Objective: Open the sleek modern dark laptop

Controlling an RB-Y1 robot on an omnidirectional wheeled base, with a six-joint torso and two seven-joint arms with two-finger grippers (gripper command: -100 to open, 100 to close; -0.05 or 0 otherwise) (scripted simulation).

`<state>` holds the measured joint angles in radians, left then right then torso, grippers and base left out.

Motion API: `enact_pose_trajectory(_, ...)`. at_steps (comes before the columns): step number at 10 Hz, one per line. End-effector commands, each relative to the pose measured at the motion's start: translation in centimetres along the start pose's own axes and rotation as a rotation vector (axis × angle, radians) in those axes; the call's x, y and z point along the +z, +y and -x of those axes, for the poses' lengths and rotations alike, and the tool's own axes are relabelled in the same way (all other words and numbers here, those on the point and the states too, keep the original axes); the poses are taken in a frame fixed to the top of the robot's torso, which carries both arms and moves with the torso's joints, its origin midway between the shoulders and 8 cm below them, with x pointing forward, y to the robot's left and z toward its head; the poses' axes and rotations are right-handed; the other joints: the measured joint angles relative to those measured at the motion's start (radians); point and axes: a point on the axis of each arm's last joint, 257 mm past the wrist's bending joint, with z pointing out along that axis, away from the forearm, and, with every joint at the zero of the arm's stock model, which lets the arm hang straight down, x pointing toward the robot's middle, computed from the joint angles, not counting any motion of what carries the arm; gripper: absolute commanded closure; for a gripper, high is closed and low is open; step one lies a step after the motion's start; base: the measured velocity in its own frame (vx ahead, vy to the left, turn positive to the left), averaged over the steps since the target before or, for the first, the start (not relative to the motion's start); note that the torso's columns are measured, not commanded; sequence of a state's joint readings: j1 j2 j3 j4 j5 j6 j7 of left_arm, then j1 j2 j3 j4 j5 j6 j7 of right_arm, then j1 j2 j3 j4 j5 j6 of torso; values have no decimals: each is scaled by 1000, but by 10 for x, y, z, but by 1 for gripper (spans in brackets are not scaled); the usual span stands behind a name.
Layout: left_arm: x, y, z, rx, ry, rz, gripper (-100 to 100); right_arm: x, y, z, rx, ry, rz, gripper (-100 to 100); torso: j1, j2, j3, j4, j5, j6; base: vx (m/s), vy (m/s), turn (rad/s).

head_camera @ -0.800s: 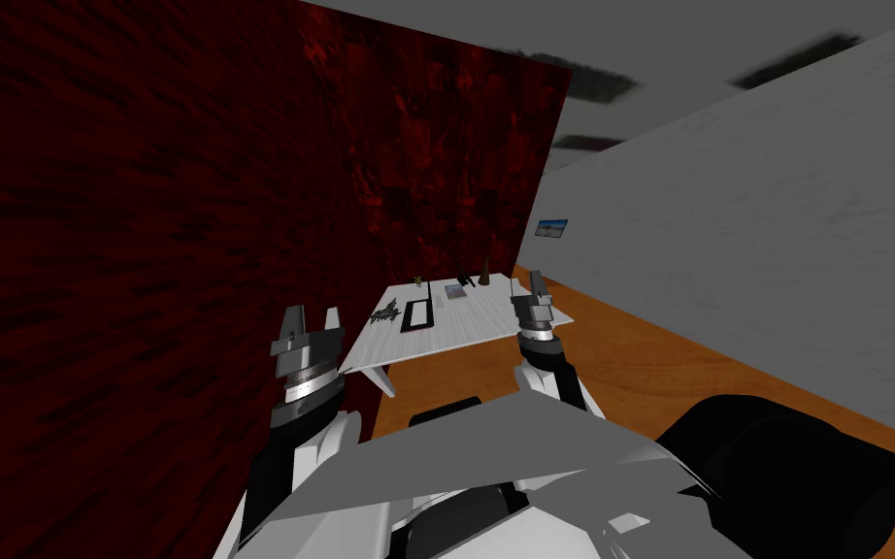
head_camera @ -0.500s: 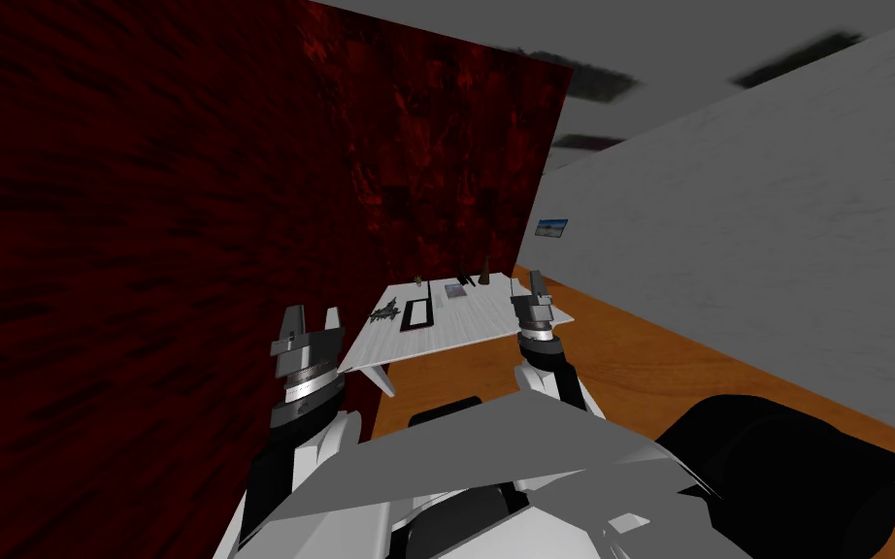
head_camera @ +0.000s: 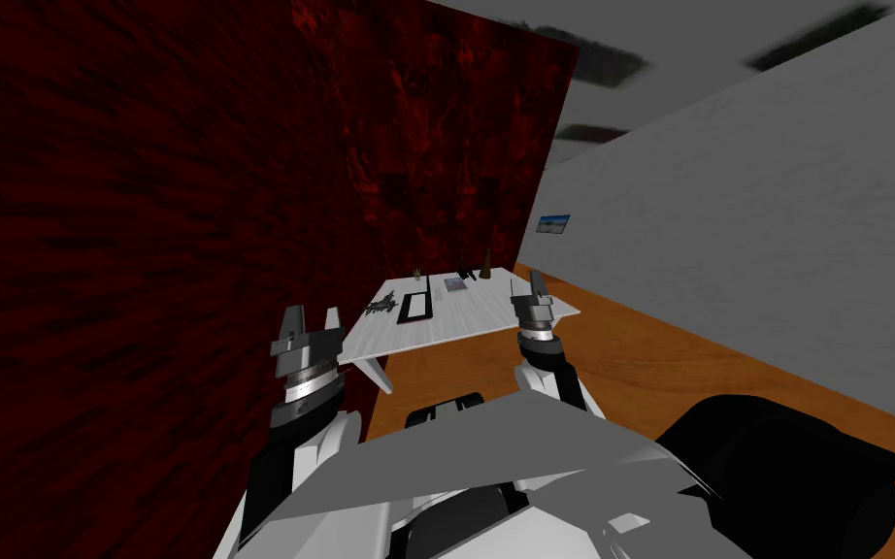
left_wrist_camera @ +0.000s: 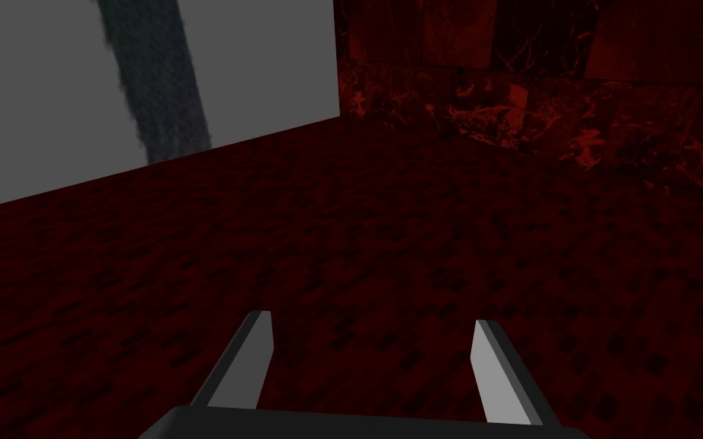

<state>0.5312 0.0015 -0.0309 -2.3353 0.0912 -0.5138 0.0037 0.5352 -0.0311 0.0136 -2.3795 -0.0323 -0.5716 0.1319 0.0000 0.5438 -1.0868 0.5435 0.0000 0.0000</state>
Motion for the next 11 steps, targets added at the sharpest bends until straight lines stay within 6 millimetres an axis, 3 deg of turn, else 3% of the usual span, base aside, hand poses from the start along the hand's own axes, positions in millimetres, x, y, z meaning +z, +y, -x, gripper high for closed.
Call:
enact_pose_trajectory(1,0,0,0,0,0,0,0,0,0,0,0,0,0,0,0,74,-148,74,0,0,0,0,0)
enact_pose_trajectory(2,0,3,-3,15,28,11,-100,0,0,0,0,0,0,0,0,148,-295,148,0,0,8,-10,-26)
enact_pose_trajectory(4,1,10,-6,42,65,34,-100,0,0,0,0,0,-1,0,-1,191,-384,190,0,0,4,-24,-51)
enact_pose_trajectory(11,6,60,4,188,125,181,-100,0,0,0,0,0,-1,0,1,194,-389,194,0,0,20,-59,-99)
